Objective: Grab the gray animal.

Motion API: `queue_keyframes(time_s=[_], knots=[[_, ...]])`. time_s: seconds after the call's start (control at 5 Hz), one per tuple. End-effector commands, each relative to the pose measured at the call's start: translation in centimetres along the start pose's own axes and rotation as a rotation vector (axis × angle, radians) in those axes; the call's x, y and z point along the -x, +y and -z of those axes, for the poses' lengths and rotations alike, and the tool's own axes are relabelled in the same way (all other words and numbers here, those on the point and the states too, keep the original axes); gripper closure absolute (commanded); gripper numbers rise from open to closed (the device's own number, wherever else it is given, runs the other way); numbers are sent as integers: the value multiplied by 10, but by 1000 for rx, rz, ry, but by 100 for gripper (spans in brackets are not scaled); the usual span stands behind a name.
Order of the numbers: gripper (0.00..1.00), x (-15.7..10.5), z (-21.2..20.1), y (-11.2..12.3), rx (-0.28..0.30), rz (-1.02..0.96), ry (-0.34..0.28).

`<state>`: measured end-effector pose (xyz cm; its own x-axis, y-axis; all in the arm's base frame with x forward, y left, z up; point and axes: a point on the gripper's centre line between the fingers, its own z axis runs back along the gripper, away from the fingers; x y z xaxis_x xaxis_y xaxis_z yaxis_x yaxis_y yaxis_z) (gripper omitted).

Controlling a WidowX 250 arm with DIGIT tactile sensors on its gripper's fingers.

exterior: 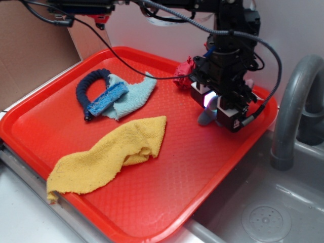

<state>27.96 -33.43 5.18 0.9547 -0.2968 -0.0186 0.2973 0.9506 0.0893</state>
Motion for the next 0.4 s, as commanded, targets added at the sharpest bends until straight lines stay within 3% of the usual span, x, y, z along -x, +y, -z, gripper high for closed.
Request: queue_keyframes(time_s=[0.0, 0.2], knots=[[100, 47, -109, 42, 203, -84, -191], [100, 72, -140, 83, 175, -171, -252]])
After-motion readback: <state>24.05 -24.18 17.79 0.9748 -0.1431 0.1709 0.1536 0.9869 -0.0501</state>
